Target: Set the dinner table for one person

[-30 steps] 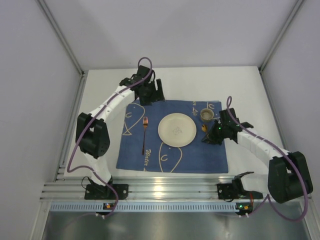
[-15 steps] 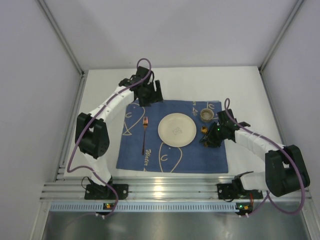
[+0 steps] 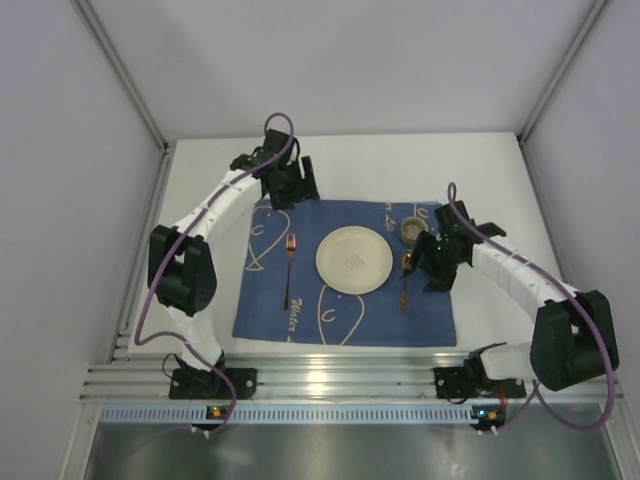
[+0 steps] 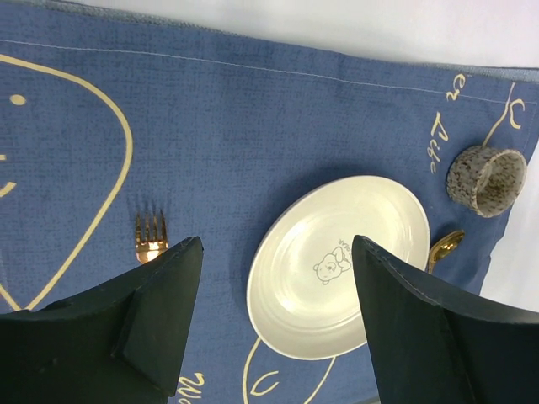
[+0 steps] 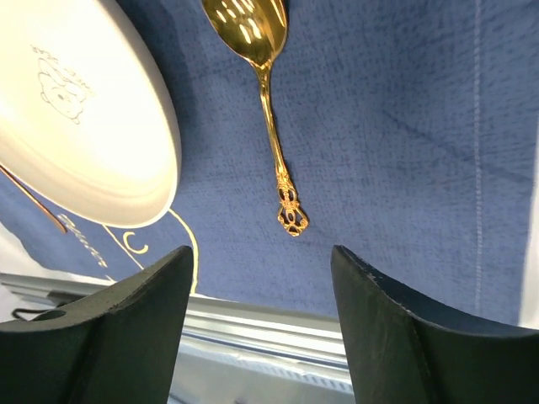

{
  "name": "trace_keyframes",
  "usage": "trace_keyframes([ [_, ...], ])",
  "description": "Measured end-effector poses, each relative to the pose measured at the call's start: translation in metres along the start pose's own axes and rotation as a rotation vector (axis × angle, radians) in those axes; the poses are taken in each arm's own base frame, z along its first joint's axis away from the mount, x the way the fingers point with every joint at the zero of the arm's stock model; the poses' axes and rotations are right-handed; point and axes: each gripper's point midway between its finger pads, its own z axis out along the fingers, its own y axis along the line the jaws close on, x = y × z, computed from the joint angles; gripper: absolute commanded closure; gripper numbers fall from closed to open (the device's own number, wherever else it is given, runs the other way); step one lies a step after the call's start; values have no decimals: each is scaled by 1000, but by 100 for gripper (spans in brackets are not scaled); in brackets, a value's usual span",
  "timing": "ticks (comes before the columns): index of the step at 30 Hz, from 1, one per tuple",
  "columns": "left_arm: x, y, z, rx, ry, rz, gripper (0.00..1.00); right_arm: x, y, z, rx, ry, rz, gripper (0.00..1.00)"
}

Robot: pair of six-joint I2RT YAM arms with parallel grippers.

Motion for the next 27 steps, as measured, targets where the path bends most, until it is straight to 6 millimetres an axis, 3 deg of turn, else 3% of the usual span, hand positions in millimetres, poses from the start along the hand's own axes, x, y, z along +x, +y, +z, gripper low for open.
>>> trace_keyframes([
  [5, -17, 26, -2, -49, -28, -10, 21, -25, 17, -30, 3, -81, -98, 29],
  [7, -26, 48, -6, -97, -41, -26, 20, -46, 41, -55, -44, -159, -160, 29],
  [9, -39, 72, -14, -148, -76, -30, 19, -69, 71, -91, -121, -278, -232, 19],
  [10, -44, 87, -22, -185, -114, -16, 18, -78, 83, -109, -151, -341, -264, 1],
  [13, -46, 113, -54, -253, -228, 40, 15, -94, 112, -176, -276, -597, -340, 0],
  [15, -44, 125, -84, -286, -377, 110, 15, -91, 115, -216, -375, -767, -352, 0],
  [17, -36, 141, -106, -338, -500, 150, 13, -80, 102, -231, -436, -869, -348, 0],
  [20, -16, 178, -112, -417, -647, 184, 4, -64, 76, -221, -463, -932, -343, 0],
  [25, 57, 244, -69, -491, -611, 262, 2, -53, 38, -171, -374, -902, -362, 0],
  [27, 72, 261, -56, -507, -571, 267, 3, -52, 30, -163, -347, -905, -376, 0],
])
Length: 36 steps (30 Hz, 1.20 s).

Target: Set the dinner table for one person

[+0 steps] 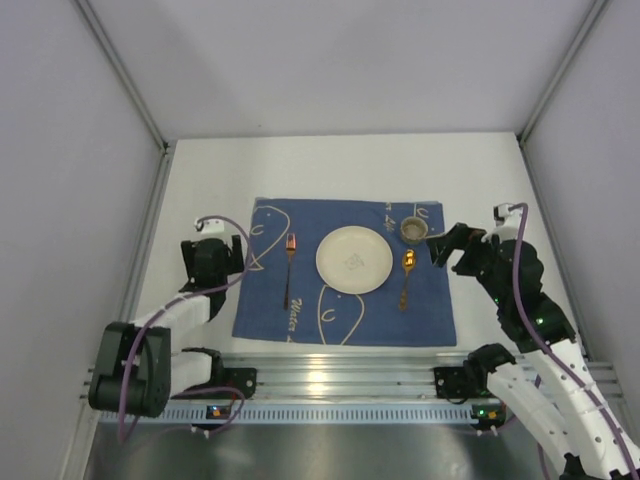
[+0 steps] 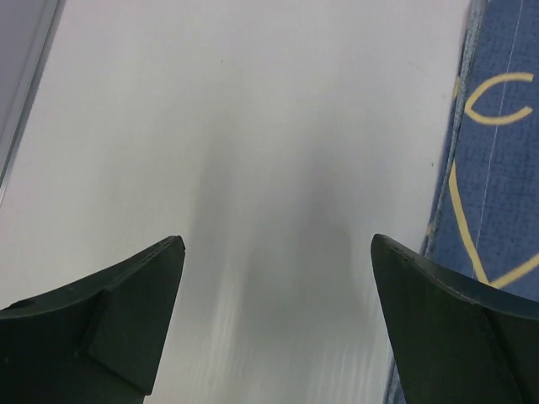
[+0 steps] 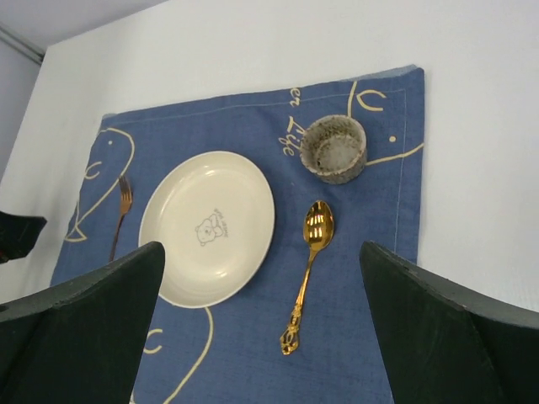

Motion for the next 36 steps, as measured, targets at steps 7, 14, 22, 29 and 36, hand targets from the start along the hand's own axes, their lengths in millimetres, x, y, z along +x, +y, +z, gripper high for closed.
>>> trace_keyframes([
  [7, -1, -13, 39, 69, -48, -38, 5, -3, 0, 2, -13, -15, -76, 0],
  [14, -29, -31, 73, 175, -99, -68, 12, -5, 3, 1, -41, -19, -118, 0],
  [22, -23, -36, 62, 237, -186, -87, 2, -2, 3, 6, -50, -5, -166, 0],
  [29, -24, -34, 58, 235, -222, -94, 2, 8, -9, 22, 14, 28, -153, 0],
  [36, -31, -34, 57, 235, -251, -97, 2, 36, -44, 53, 135, 78, -253, 0],
])
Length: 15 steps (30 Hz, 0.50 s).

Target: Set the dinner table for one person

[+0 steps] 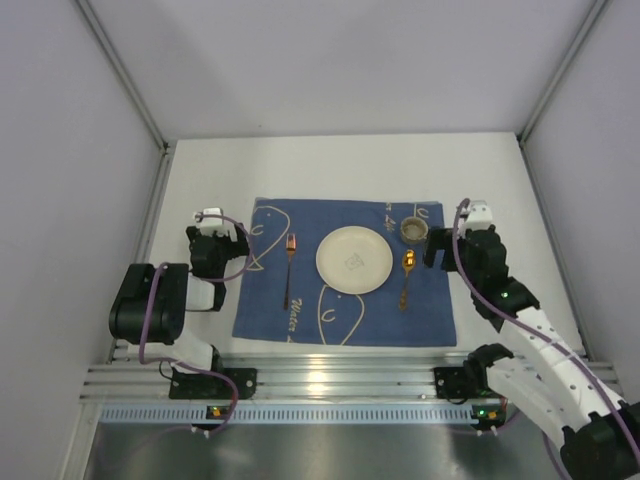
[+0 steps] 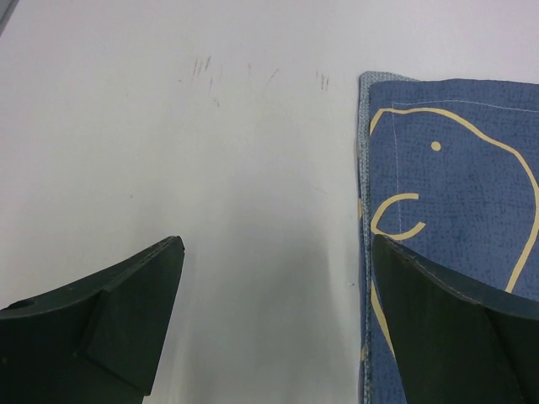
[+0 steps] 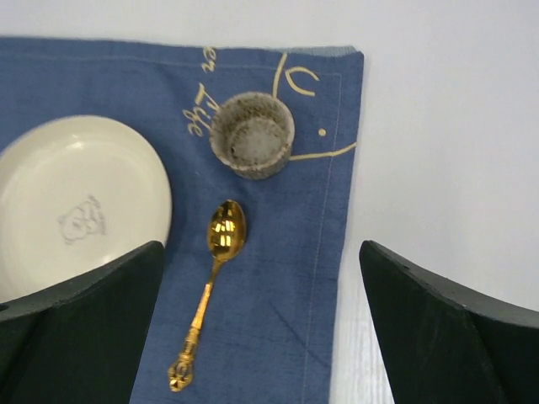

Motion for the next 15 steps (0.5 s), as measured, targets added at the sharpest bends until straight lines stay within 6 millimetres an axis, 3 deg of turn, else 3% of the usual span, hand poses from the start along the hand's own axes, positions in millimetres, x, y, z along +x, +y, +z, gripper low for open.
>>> trace_keyframes([
  [6, 0, 0, 0, 0, 0, 0, 2, 62, -32, 21, 83, 17, -150, 0],
  [9, 0, 0, 0, 0, 0, 0, 2, 83, -40, 27, 88, -42, -171, 0],
  [12, 0, 0, 0, 0, 0, 0, 1, 98, -47, 33, 104, -61, -190, 0],
  [15, 0, 0, 0, 0, 0, 0, 2, 93, -52, 46, 118, -85, -201, 0],
])
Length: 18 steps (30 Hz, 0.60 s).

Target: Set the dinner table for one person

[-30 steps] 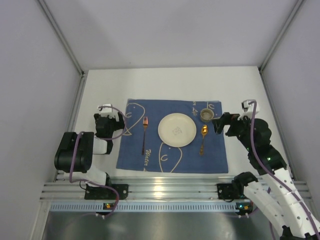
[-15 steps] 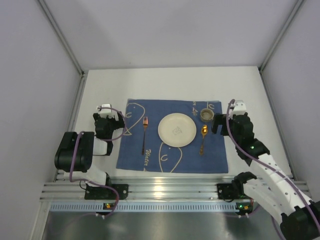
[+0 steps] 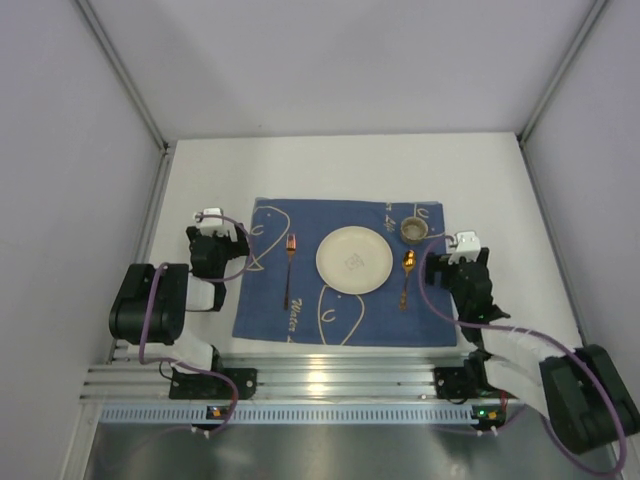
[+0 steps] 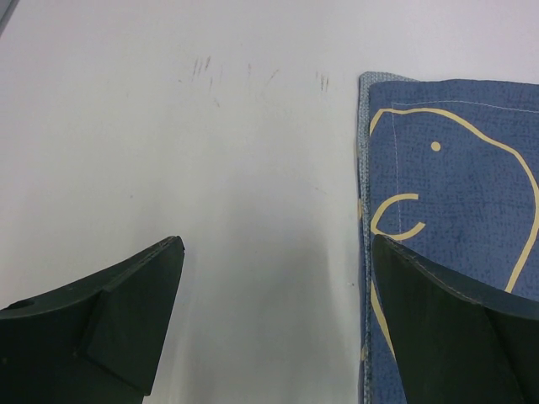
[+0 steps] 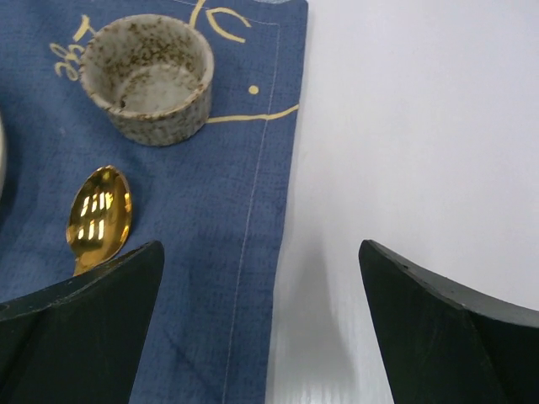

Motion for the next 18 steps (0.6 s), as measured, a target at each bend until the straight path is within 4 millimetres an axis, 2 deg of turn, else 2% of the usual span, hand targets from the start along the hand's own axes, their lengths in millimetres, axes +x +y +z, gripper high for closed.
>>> trace_keyframes([
  [5, 0, 0, 0, 0, 0, 0, 1, -15, -20, 38, 64, -2, 13, 0],
  [8, 0, 0, 0, 0, 0, 0, 2, -46, -30, 63, 85, -60, 6, 0],
  [10, 0, 0, 0, 0, 0, 0, 2, -61, -35, 68, 86, -125, 12, 0],
  [12, 0, 0, 0, 0, 0, 0, 2, -62, -46, 67, 104, -169, 29, 0],
  [14, 0, 0, 0, 0, 0, 0, 2, -49, -54, 67, 120, -161, 38, 0],
  [16, 0, 0, 0, 0, 0, 0, 2, -40, -55, 68, 114, -135, 39, 0],
  [18, 0, 0, 0, 0, 0, 0, 2, -41, -54, 69, 105, -143, 43, 0],
])
